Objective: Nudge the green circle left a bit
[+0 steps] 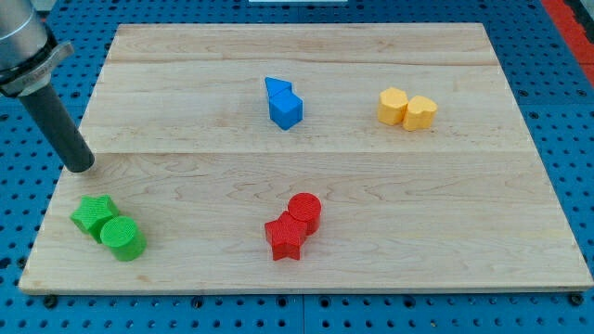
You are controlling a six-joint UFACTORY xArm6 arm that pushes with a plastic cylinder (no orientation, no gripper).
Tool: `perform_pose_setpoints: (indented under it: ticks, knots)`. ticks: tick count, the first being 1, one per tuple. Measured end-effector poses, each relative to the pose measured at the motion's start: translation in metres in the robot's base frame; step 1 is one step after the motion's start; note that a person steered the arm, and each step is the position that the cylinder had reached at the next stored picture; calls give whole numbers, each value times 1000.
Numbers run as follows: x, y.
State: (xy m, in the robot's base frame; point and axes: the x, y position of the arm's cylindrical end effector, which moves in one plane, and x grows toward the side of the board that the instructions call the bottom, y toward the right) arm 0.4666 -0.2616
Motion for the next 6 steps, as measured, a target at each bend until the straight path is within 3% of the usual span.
perform_pose_setpoints:
  ticks: [1, 2, 3, 5, 6]
  knots:
    - [-7, 59]
    - [3, 170]
    - [46, 156]
    - [56, 147]
    - [93, 140]
